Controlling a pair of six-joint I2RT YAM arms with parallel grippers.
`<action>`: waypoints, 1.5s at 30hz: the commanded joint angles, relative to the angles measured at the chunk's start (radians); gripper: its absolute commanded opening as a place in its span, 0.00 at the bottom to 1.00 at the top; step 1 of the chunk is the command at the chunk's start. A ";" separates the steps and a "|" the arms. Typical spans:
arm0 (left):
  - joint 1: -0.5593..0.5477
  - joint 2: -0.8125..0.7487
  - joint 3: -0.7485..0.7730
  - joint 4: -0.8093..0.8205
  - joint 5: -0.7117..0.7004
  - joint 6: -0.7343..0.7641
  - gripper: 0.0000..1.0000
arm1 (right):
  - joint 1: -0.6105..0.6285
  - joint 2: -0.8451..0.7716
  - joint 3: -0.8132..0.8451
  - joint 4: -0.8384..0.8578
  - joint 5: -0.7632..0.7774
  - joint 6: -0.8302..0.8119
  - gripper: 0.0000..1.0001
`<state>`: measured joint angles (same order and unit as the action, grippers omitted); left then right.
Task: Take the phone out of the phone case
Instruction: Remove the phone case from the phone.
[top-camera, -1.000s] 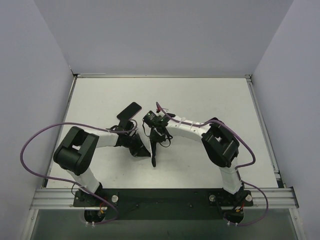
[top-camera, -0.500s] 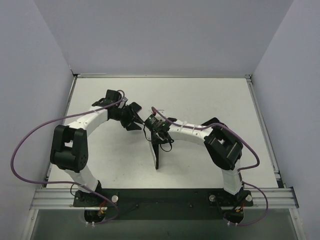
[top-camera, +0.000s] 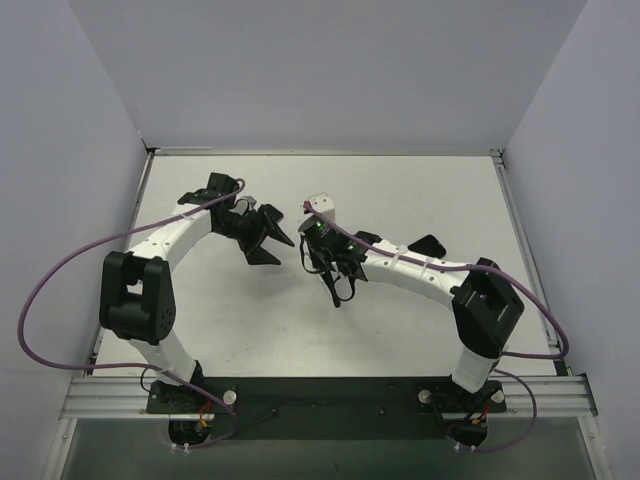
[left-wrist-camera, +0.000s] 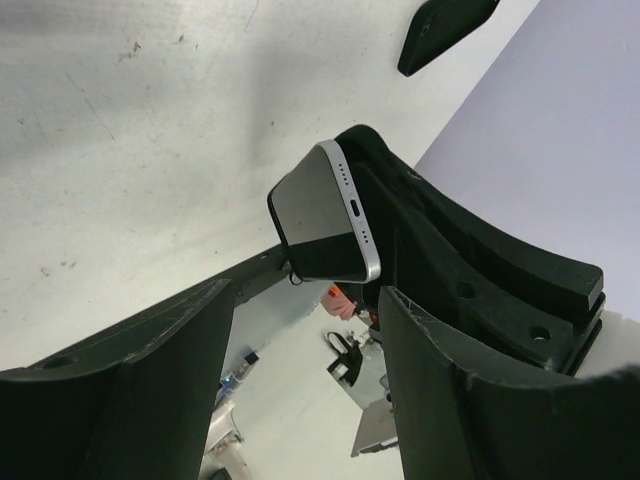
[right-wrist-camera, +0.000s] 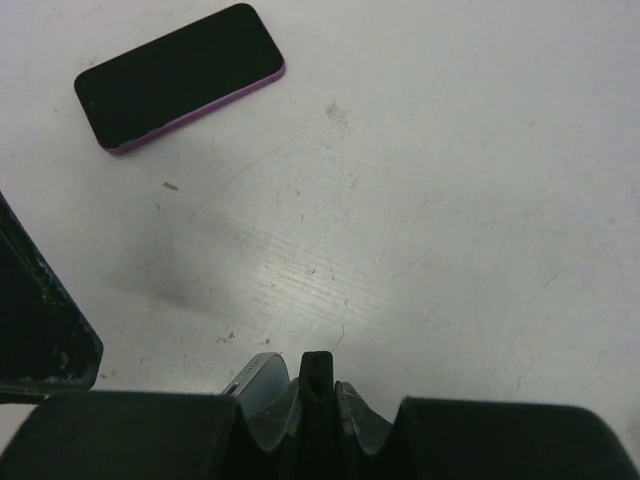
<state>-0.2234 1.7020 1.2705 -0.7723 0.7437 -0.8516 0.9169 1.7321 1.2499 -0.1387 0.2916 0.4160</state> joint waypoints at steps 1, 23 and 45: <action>-0.002 0.002 0.053 -0.036 0.066 -0.050 0.70 | 0.002 -0.034 0.031 0.093 0.023 -0.141 0.00; -0.097 0.073 -0.025 0.133 0.082 -0.176 0.61 | 0.025 -0.029 0.039 0.203 0.006 -0.263 0.00; -0.099 0.125 -0.002 0.076 0.053 -0.136 0.00 | 0.028 -0.036 0.046 0.225 0.066 -0.345 0.00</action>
<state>-0.3309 1.8107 1.2457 -0.6544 0.8219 -1.0275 0.9386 1.7321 1.2507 -0.0113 0.2977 0.1059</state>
